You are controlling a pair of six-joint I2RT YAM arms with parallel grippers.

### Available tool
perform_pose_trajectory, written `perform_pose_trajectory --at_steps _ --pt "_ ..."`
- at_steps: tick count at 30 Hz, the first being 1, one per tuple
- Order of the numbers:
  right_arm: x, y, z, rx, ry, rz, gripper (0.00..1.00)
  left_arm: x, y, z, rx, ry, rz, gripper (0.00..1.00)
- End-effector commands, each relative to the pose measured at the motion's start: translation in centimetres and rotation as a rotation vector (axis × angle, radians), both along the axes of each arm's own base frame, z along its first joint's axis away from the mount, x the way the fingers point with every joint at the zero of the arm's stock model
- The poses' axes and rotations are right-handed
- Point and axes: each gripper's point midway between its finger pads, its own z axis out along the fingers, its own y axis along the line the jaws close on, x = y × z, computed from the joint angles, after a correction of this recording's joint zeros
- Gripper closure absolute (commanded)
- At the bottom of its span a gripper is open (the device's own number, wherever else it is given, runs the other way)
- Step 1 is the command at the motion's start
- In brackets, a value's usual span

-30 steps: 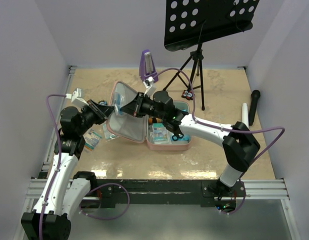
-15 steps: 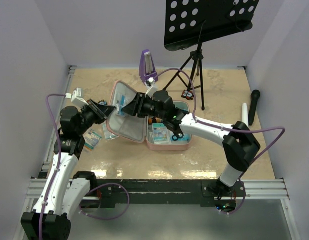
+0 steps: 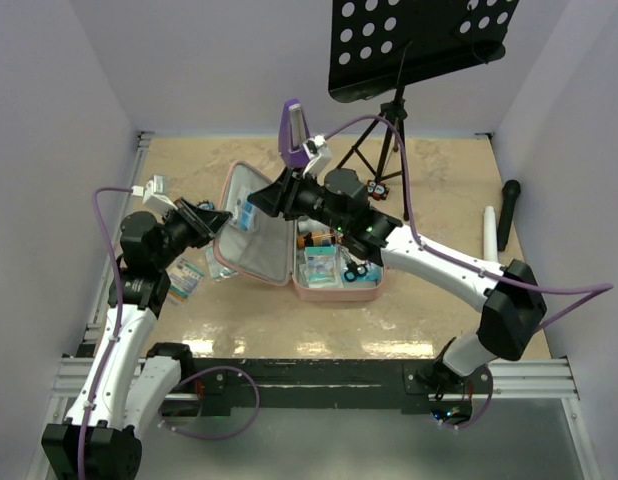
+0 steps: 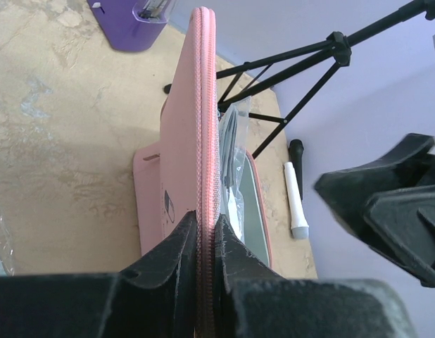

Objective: Organize the medicine kit
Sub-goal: Place the medicine pouch inside the medicine box.

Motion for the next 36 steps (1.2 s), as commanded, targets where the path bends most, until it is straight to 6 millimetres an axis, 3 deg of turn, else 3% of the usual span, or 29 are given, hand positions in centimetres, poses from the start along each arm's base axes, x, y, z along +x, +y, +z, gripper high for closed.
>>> perform_pose_trajectory --at_steps 1,6,10,15,22,28,36 --pt "-0.2 -0.1 3.7 0.016 -0.111 0.013 0.61 0.3 0.0 4.6 -0.031 -0.127 0.005 1.0" --pt "0.2 1.5 2.6 -0.034 -0.117 0.039 0.82 0.2 -0.1 5.1 -0.037 -0.134 0.001 1.0" --pt "0.5 2.4 0.9 -0.071 -0.11 0.068 0.88 0.1 -0.1 5.4 -0.036 -0.138 0.001 1.0" --pt "0.4 3.7 -0.1 -0.097 -0.104 0.107 0.91 0.0 -0.1 5.4 -0.035 -0.135 -0.001 1.0" --pt "0.9 4.4 -4.9 -0.238 -0.041 0.115 0.93 0.0 -0.3 6.3 -0.036 -0.155 -0.008 1.0" --pt "2.0 3.7 -7.7 -0.357 -0.018 0.066 0.93 0.0 -0.3 6.8 -0.036 -0.165 -0.012 1.0" --pt "2.2 3.1 -7.9 -0.388 -0.024 0.042 0.89 0.0 -0.2 6.6 -0.031 -0.161 -0.006 1.0"
